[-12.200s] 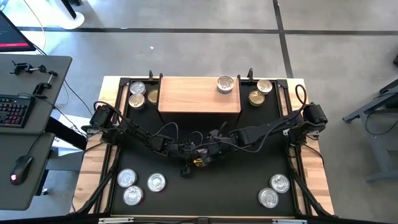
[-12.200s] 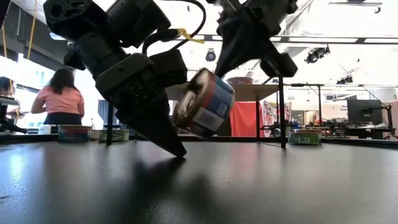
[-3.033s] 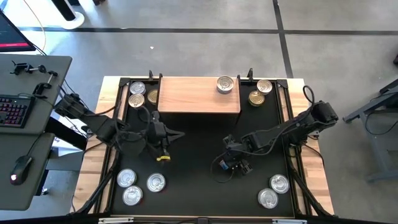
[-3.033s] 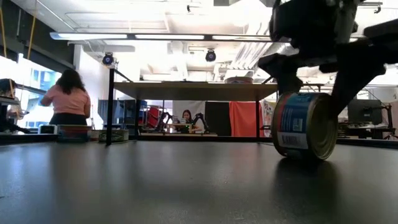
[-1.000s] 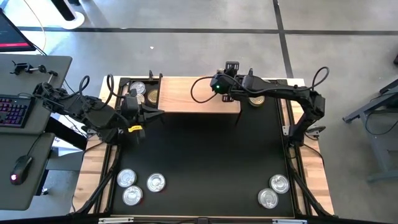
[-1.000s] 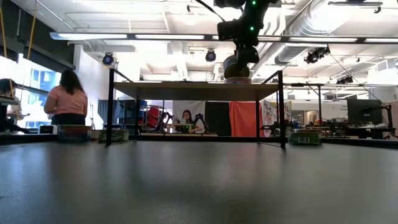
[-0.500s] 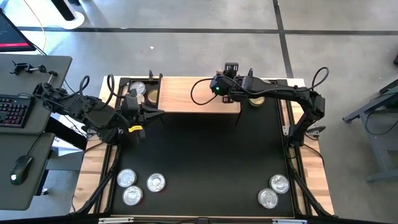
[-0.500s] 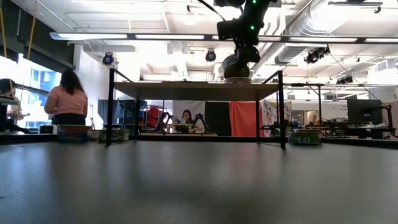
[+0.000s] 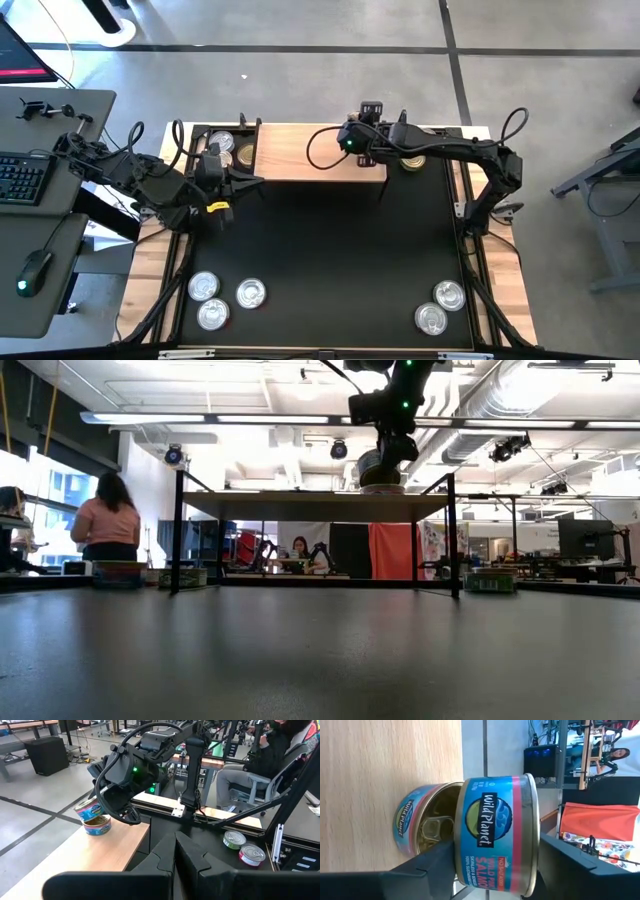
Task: Stack canned seafood by type on shelf
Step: Stack the blue and pink tuna can on top of the blue and pink tuna can on the shelf
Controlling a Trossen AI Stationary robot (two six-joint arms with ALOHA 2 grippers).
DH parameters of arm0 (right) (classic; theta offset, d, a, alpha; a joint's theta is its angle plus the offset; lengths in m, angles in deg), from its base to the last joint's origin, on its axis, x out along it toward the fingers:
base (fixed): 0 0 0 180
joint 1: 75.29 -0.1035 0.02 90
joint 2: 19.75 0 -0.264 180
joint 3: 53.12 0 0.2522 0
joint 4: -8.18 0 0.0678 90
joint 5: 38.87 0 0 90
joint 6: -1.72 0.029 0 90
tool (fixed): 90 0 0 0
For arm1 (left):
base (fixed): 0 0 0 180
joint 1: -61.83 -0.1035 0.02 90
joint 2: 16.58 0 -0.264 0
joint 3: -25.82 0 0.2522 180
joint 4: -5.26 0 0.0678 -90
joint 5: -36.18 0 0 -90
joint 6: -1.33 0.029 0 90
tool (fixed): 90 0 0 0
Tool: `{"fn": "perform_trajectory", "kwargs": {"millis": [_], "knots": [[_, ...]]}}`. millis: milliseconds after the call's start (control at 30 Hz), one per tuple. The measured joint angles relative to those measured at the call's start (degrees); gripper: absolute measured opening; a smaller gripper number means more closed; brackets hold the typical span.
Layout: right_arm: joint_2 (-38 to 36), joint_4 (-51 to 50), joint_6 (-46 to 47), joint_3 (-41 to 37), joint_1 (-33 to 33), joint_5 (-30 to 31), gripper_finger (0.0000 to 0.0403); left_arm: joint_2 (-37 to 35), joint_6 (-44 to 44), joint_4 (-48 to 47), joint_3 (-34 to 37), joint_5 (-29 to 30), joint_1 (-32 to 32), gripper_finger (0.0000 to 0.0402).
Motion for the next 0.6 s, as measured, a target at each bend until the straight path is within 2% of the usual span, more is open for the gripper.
{"fn": "perform_trajectory", "kwargs": {"millis": [133, 367, 600], "knots": [[0.0, -0.04, -0.83, 0.0, 0.0, 0.07, 0.0262, 0.0, -0.02, 0.0, -0.01, 0.0, 0.0, 0.0], [0.0, -2.76, -0.86, 0.37, -0.28, -1.9, 0.0265, 0.0, -0.03, 0.02, 0.0, -0.11, 0.0, 0.0], [0.02, -3.08, 2.17, 5.08, -0.26, -5.24, 0.0265, 0.0, -0.04, 0.02, -0.02, -0.11, 0.02, 0.0]]}}
